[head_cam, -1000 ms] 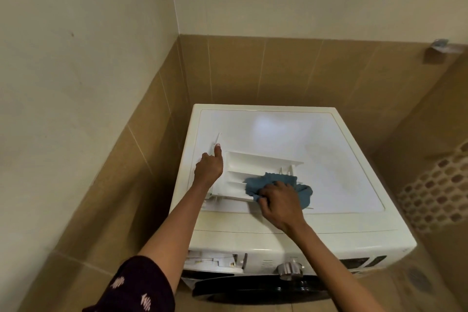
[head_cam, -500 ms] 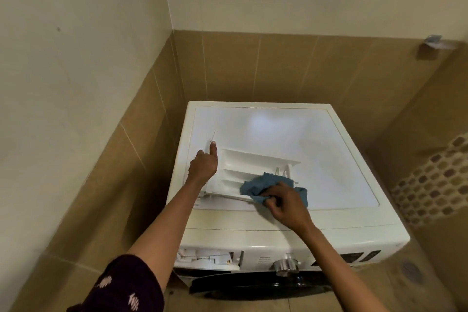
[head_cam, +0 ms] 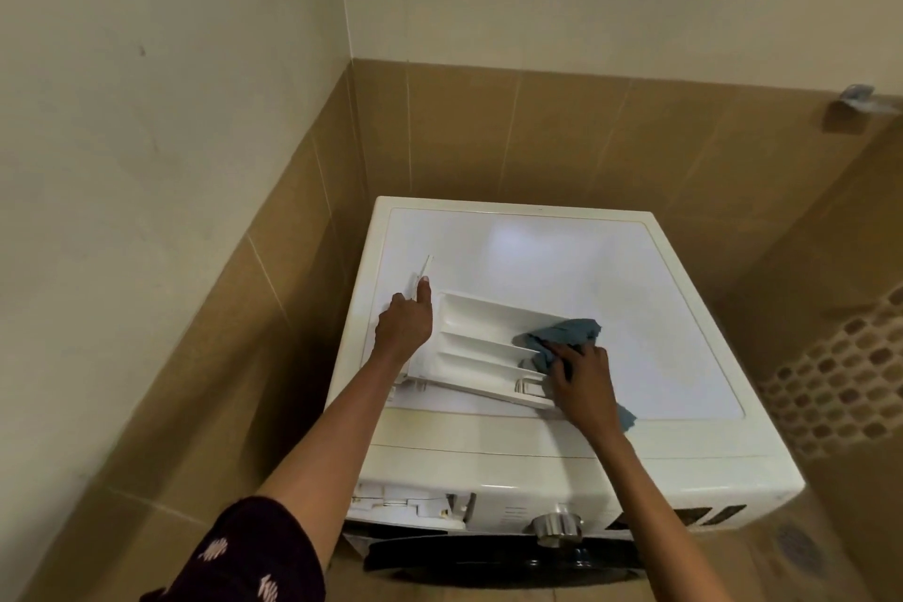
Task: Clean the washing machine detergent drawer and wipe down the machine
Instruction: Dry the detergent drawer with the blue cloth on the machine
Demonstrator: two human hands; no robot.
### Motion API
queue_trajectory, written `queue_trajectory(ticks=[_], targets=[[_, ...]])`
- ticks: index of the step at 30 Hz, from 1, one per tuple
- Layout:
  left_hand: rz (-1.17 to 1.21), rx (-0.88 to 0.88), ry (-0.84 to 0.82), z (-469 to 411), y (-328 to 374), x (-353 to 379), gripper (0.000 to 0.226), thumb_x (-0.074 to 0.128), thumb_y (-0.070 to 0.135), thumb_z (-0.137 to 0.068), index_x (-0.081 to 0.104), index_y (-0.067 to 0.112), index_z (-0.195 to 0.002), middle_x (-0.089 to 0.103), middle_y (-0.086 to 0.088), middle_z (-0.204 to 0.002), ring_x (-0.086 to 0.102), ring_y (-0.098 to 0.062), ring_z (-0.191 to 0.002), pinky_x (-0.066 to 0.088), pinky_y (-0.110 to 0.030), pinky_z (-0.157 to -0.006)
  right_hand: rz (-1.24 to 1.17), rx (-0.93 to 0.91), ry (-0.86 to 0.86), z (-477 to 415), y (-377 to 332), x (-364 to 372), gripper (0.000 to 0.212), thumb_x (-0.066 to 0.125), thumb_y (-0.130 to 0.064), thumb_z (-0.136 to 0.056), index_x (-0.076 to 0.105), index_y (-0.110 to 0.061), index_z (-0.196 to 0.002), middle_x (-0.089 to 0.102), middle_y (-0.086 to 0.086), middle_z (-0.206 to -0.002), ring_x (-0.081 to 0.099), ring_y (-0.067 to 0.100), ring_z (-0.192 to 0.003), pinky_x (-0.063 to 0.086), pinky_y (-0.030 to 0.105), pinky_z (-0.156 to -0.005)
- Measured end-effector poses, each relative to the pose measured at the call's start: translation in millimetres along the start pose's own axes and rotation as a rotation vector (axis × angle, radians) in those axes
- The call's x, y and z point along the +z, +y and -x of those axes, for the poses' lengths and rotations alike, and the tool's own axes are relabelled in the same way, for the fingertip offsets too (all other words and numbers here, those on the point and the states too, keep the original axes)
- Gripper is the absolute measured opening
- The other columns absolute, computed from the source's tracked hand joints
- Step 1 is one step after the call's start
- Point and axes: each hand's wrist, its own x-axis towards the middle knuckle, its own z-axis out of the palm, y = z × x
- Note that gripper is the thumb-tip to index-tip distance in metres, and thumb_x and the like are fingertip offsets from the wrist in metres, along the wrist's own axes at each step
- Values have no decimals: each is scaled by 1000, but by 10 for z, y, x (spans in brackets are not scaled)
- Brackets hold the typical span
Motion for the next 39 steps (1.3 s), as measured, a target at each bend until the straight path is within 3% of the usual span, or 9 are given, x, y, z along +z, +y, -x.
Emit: queue_trajectory(ticks=[4,9,13,17,22,25,30,35,39], targets=[[-21,13,-15,15,13,1,59,19,45,-99,34,4,-139,45,-22,-134,46,-36,-122,38,-42,-103,-82,151,34,82,86,-126,30,52,2,-84,71,-6,-105,64,18,-109,57,36,-95,34,23,-74],[4,15,-6,-8,-4,-11,61,19,47,-99,38,2,-135,48,-22,-131,49,-35,-119,40,-44,-103,-109,388,77,99,231,-398,17,55,-3,-89,70,3,-90,69,22,-87,63,31,-76,49,36,-73],[10,21,-16,18,17,-14,59,18,45,-99,35,4,-139,46,-23,-133,48,-35,-121,39,-41,-103,-180,90,215,8,-42,-371,19,55,-4,-85,72,0,-91,70,17,-88,62,28,-75,43,24,-71],[40,-20,-17,16,19,-9,64,18,49,-98,33,2,-140,43,-21,-138,44,-34,-126,35,-39,-103,-101,-163,-35,69,-112,-73,40,40,-19,-76,73,-8,-97,65,9,-99,54,21,-91,33,20,-78],[88,-79,-47,-19,7,-10,71,15,55,-96,28,4,-143,35,-17,-147,37,-32,-134,29,-40,-110,-130,313,35,-35,197,-300,24,51,1,-78,72,-11,-81,69,12,-93,61,28,-79,40,25,-67],[141,-100,-70,-21,13,-8,67,12,53,-98,25,6,-145,28,-14,-152,30,-30,-138,23,-39,-113,-194,418,160,-206,50,-571,16,55,0,-87,71,-1,-90,69,18,-91,65,31,-82,48,28,-74],[214,-24,-58,-2,-47,-55,56,16,41,-100,29,9,-143,38,-16,-145,37,-33,-133,32,-38,-107,-613,146,205,-601,-712,-547,29,53,3,-79,74,-16,-88,72,3,-89,66,17,-87,53,38,-89],[259,-14,-46,8,-72,-41,51,19,37,-101,28,11,-144,37,-16,-145,37,-33,-133,31,-38,-108,-152,-154,-302,-804,-1169,190,58,48,-9,-89,32,-8,-145,61,16,-123,53,35,-113,40,34,-95],[237,-63,-48,33,35,-28,54,13,40,-101,25,11,-145,31,-17,-149,33,-34,-136,26,-40,-110,-68,-243,-219,-686,-1235,465,36,41,-6,-93,52,-8,-128,55,13,-111,36,18,-92,32,18,-66]])
